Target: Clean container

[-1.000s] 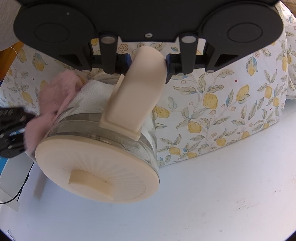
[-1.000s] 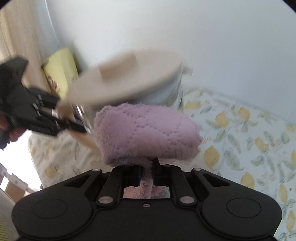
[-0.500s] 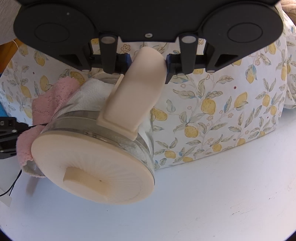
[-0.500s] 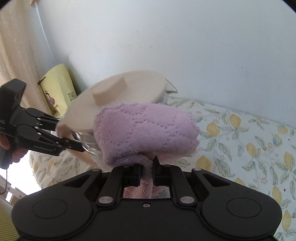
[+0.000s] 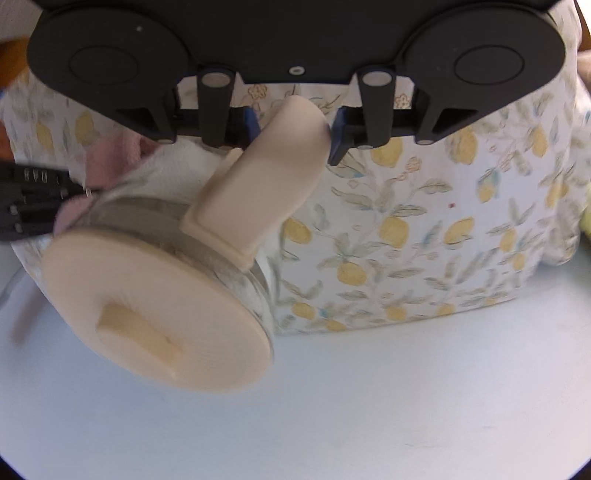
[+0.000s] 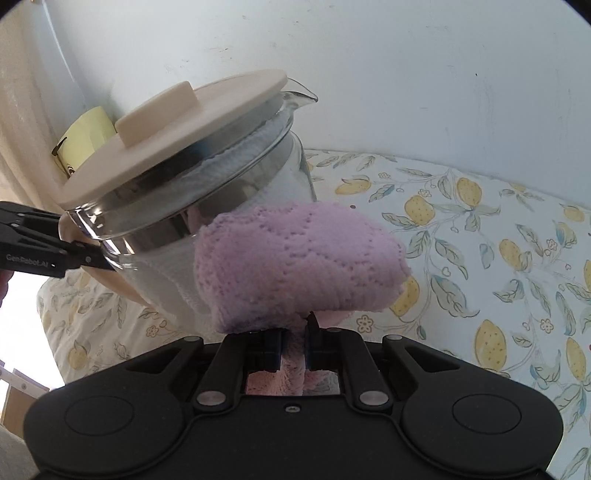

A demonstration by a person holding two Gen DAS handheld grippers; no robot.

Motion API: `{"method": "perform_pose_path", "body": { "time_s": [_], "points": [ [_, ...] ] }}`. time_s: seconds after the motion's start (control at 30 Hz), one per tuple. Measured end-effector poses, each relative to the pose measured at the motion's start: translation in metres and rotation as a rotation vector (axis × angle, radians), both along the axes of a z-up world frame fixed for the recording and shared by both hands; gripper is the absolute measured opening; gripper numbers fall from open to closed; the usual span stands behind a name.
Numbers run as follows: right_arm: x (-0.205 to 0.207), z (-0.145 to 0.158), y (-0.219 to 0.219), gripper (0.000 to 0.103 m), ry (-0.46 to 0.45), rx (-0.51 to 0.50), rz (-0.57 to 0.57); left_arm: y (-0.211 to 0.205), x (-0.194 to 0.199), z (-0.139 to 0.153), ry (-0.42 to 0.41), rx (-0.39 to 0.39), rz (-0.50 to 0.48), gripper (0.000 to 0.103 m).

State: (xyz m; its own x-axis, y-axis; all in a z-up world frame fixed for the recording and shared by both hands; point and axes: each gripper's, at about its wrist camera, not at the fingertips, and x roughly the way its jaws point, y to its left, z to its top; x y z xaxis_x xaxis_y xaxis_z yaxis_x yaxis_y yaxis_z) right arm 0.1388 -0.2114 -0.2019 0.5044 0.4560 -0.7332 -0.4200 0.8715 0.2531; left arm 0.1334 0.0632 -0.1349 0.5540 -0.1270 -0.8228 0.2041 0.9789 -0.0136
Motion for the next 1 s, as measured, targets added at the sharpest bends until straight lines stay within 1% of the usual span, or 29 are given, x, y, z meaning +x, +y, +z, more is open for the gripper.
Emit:
{"method": "perform_pose_path", "body": {
  "time_s": [0.07, 0.17, 0.23, 0.3, 0.33, 0.37, 0.47, 0.5, 0.6, 0.67, 0.73, 0.77, 0.8, 0.93, 1.0],
  "points": [
    [-0.001, 0.002, -0.001, 0.013, -0.016, -0.001, -0.005, -0.005, -0.003, 0.001, -0.009, 0.008, 0.018, 0.051],
    [-0.002, 0.013, -0.007, 0.013, -0.059, 0.009, -0.016, -0.009, -0.006, 0.0, -0.027, 0.015, 0.076, 0.051],
    [-0.001, 0.019, -0.009, 0.013, -0.078, 0.013, -0.012, -0.008, -0.005, 0.0, -0.023, -0.018, 0.126, 0.051],
    [0.001, 0.027, -0.014, 0.013, -0.096, 0.031, -0.016, -0.008, -0.003, 0.0, -0.012, -0.029, 0.15, 0.052],
    [0.003, 0.031, -0.016, 0.013, -0.104, 0.04, -0.015, -0.008, -0.004, 0.002, -0.02, -0.025, 0.156, 0.051],
    [0.004, 0.034, -0.018, 0.013, -0.114, 0.049, -0.012, -0.008, -0.006, 0.004, -0.043, -0.025, 0.167, 0.049],
    [0.009, 0.043, -0.024, 0.013, -0.131, 0.074, 0.013, -0.006, -0.005, 0.005, -0.045, -0.032, 0.191, 0.046],
    [0.011, 0.044, -0.025, 0.013, -0.127, 0.08, 0.025, -0.005, -0.004, 0.004, -0.042, -0.029, 0.19, 0.042],
    [0.017, 0.046, -0.026, 0.013, -0.125, 0.078, 0.064, -0.007, -0.004, 0.002, -0.052, -0.004, 0.175, 0.039],
    [0.018, 0.047, -0.026, 0.013, -0.123, 0.073, 0.083, -0.005, -0.005, 0.001, -0.052, -0.017, 0.158, 0.039],
    [0.02, 0.048, -0.026, 0.013, -0.116, 0.074, 0.094, -0.003, -0.005, 0.0, -0.053, -0.013, 0.122, 0.037],
    [0.021, 0.048, -0.026, 0.013, -0.112, 0.074, 0.1, 0.0, -0.005, 0.0, -0.054, 0.004, 0.078, 0.035],
    [0.021, 0.049, -0.024, 0.013, -0.108, 0.071, 0.108, 0.001, -0.005, -0.001, -0.052, 0.014, 0.056, 0.034],
    [0.015, 0.052, -0.015, 0.013, -0.11, 0.041, 0.13, 0.01, 0.002, -0.002, -0.045, 0.025, 0.003, 0.034],
    [0.012, 0.052, -0.01, 0.013, -0.104, 0.037, 0.129, 0.016, 0.006, -0.002, -0.047, 0.033, -0.045, 0.034]
  ]
}}
